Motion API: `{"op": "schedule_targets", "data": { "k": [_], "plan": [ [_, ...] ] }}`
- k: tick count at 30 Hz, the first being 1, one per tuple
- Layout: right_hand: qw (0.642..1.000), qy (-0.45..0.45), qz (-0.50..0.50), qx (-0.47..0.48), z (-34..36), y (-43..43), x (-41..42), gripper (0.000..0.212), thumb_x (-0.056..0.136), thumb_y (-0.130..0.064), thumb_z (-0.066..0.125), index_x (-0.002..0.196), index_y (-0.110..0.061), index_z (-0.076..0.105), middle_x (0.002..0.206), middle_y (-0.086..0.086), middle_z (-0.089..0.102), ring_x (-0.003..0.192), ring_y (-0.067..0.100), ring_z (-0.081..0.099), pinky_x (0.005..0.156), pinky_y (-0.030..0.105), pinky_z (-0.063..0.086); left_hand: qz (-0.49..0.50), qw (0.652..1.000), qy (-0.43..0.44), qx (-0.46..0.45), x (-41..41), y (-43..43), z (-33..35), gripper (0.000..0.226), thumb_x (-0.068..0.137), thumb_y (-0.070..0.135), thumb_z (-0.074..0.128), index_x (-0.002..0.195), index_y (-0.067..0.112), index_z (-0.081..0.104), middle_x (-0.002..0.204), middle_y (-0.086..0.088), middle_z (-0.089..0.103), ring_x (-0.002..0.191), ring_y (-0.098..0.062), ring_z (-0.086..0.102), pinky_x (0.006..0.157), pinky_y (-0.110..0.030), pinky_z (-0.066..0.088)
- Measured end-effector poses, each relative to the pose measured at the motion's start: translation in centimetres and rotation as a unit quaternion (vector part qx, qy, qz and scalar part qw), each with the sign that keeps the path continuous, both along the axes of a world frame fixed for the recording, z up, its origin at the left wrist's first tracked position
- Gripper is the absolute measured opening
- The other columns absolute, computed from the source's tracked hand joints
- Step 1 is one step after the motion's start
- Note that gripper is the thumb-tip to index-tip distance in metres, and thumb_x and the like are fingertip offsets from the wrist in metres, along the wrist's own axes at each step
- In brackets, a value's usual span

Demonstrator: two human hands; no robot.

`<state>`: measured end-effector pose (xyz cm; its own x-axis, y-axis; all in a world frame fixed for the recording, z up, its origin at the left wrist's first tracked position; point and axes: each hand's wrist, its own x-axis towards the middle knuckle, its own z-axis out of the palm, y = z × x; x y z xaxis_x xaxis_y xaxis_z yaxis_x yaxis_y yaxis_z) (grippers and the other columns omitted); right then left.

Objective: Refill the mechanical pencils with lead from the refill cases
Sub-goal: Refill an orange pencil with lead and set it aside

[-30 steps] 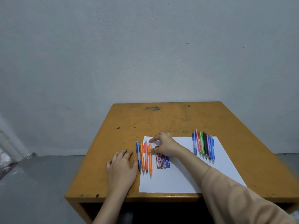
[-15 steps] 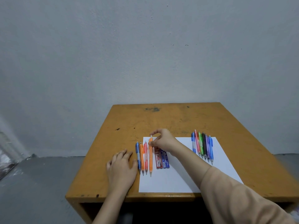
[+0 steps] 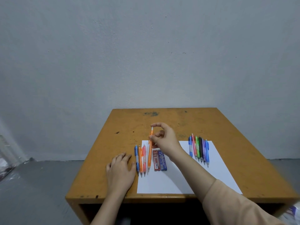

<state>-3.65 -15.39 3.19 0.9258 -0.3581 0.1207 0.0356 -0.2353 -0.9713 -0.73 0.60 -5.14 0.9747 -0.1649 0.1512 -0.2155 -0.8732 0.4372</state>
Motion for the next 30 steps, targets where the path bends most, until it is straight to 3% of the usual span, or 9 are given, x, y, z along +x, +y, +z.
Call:
{"op": "schedule_targets", "data": {
  "k": [7, 13, 18, 20, 24, 30],
  "plan": [
    [0.994, -0.086, -0.065, 0.027, -0.7, 0.7, -2.5, 0.033, 0.088, -0.005, 0.063, 0.106, -0.031, 0.053, 0.083, 0.014, 0.065, 0.076, 0.022, 0.069, 0.066, 0.032, 0.060, 0.001, 1.000, -0.006, -0.013, 0.0, 0.0, -0.1, 0.042, 0.094, 0.045, 0.046, 0.133, 0.031, 0.051, 0.143, 0.010, 0.044, 0.135, -0.010, 0.031, 0.112, -0.037, 0.022],
    [0.986, -0.107, -0.110, 0.071, -2.1, 0.5, -4.4, 0.033, 0.088, -0.007, 0.064, 0.103, -0.034, 0.054, 0.081, 0.011, 0.066, 0.078, 0.020, 0.070, 0.070, 0.038, 0.060, -0.007, 0.993, -0.054, -0.108, -0.7, 0.1, 0.1, 0.035, 0.094, 0.039, 0.050, 0.127, 0.028, 0.057, 0.132, 0.009, 0.053, 0.127, -0.008, 0.040, 0.107, -0.034, 0.028],
    [0.978, -0.093, -0.128, 0.136, -3.1, 0.1, -5.7, 0.031, 0.088, -0.005, 0.064, 0.106, -0.028, 0.055, 0.083, 0.014, 0.069, 0.074, 0.019, 0.071, 0.069, 0.036, 0.060, -0.138, 0.969, -0.114, -0.172, -1.7, -0.5, 0.0, 0.024, 0.091, 0.032, 0.059, 0.113, 0.025, 0.066, 0.110, 0.018, 0.058, 0.111, -0.005, 0.051, 0.094, -0.029, 0.040],
    [0.974, -0.091, -0.140, 0.152, -3.5, 0.0, -6.2, 0.029, 0.088, -0.004, 0.064, 0.108, -0.024, 0.056, 0.082, 0.015, 0.070, 0.073, 0.020, 0.072, 0.069, 0.035, 0.060, -0.185, 0.955, -0.108, -0.207, -2.6, -1.1, 0.3, 0.025, 0.090, 0.038, 0.059, 0.112, 0.028, 0.067, 0.106, 0.022, 0.056, 0.107, -0.003, 0.053, 0.089, -0.030, 0.046],
    [0.962, -0.095, -0.167, 0.195, -4.0, -0.2, -7.2, 0.030, 0.088, -0.003, 0.063, 0.110, -0.021, 0.055, 0.080, 0.012, 0.071, 0.073, 0.018, 0.072, 0.066, 0.030, 0.059, -0.257, 0.937, -0.117, -0.208, -4.1, -2.7, 0.7, 0.041, 0.084, 0.054, 0.057, 0.114, 0.028, 0.067, 0.108, 0.022, 0.061, 0.103, 0.003, 0.052, 0.087, -0.015, 0.038],
    [0.943, -0.104, -0.209, 0.238, -4.3, -0.3, -7.9, 0.032, 0.087, -0.003, 0.064, 0.109, -0.023, 0.056, 0.079, 0.010, 0.071, 0.073, 0.017, 0.071, 0.062, 0.024, 0.058, -0.282, 0.925, -0.162, -0.195, -4.5, -4.1, 0.1, 0.030, 0.080, 0.031, 0.074, 0.109, 0.023, 0.072, 0.096, 0.014, 0.070, 0.090, -0.001, 0.057, 0.076, -0.014, 0.037]
  ]
}}
